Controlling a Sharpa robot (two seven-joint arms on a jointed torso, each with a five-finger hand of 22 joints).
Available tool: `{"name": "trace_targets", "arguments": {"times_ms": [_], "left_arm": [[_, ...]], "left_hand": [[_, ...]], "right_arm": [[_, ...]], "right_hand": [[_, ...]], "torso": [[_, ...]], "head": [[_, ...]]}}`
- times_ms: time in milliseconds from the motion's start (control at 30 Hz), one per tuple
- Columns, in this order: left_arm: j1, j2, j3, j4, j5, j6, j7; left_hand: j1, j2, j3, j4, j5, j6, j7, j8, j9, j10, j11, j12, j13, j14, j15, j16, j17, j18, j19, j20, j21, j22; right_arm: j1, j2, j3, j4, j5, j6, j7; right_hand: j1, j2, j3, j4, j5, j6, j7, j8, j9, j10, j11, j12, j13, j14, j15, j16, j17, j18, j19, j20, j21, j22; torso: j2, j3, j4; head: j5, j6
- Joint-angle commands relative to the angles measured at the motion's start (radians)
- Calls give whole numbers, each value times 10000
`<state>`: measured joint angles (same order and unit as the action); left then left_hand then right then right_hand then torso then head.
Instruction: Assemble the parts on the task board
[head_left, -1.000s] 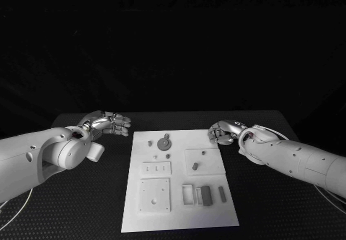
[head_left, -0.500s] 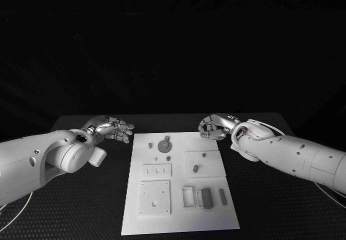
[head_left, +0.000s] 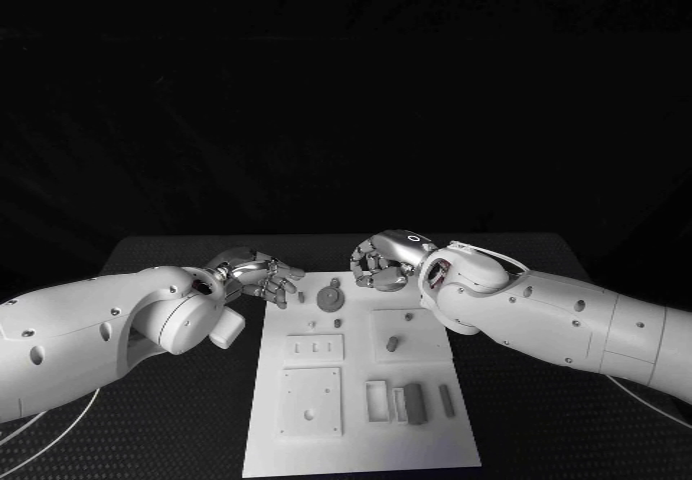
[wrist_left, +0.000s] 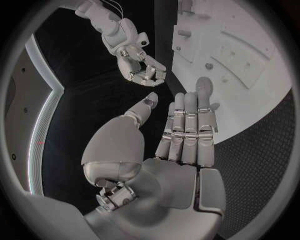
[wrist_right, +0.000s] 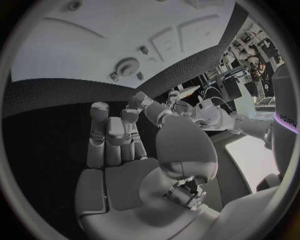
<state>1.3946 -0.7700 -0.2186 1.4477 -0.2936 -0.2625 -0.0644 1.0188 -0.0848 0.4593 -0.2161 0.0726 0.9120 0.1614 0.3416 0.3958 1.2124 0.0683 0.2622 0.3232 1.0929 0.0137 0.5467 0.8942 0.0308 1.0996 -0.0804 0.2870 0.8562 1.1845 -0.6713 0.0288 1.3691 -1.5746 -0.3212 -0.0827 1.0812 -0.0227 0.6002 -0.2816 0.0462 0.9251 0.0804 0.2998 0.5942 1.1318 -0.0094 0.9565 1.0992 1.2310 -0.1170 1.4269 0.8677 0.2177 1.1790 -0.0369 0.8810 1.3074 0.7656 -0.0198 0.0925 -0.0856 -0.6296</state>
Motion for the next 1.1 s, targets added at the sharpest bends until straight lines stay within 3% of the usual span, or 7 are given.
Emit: {"name": "trace_targets", "arguments": {"times_ms": [33,267,367,667,1100], "left_arm": [[-5,28,-4,138,339,-242,-195],[-39,198,-68,268,536,-173,-447],[-38,229,-152,381,617,-137,-536],[-38,393,-161,383,752,-220,-593],[-39,468,-161,440,1045,-64,-516]], "left_hand": [[-6,-20,6,28,-63,-79,0,-68,-20,-101,20,36,70,-57,-20,44,8,168,-22,-65,12,36],[-57,-22,-3,64,-70,-107,21,-103,-38,-176,34,76,168,-99,-9,78,4,157,-53,-58,3,81],[-100,-38,-13,96,-79,-107,23,-111,-43,-201,36,97,213,-114,-7,94,2,157,-62,-58,0,101],[-177,-91,-32,158,-108,-135,34,-143,-58,-256,40,134,300,-141,-6,127,-3,159,-80,-58,-7,141],[-380,-186,-122,310,-232,-152,49,-173,-65,-356,52,195,460,-197,5,182,-18,166,-112,-49,-29,213]], "right_arm": [[-4,95,3,188,-541,257,-621],[-8,258,3,508,-608,171,-809],[-9,336,3,587,-609,160,-858],[-26,449,3,904,-595,146,-893],[-45,604,3,979,-550,329,-903]], "right_hand": [[61,-24,-5,-48,17,550,185,-6,14,51,-44,47,-12,45,-49,43,14,441,-11,-55,66,179],[50,-45,-14,-48,16,542,187,-13,17,56,-43,47,-16,51,-49,41,13,441,-5,-58,66,176],[41,-54,-18,-43,17,542,187,-15,19,58,-43,45,-19,55,-49,40,12,441,-1,-58,66,174],[20,-79,-29,-36,16,542,186,-19,25,65,-44,44,-25,65,-51,38,9,441,12,-61,66,168],[4,-102,-34,-31,17,542,184,-24,30,72,-45,43,-32,76,-52,34,6,441,23,-65,65,162]], "torso": [[-40,-20,-27],[-96,-65,13],[-75,-55,4],[-57,-30,-27],[-64,-43,-37]], "head": [[86,15],[172,-31],[218,-23],[286,-63],[275,-97]]}}
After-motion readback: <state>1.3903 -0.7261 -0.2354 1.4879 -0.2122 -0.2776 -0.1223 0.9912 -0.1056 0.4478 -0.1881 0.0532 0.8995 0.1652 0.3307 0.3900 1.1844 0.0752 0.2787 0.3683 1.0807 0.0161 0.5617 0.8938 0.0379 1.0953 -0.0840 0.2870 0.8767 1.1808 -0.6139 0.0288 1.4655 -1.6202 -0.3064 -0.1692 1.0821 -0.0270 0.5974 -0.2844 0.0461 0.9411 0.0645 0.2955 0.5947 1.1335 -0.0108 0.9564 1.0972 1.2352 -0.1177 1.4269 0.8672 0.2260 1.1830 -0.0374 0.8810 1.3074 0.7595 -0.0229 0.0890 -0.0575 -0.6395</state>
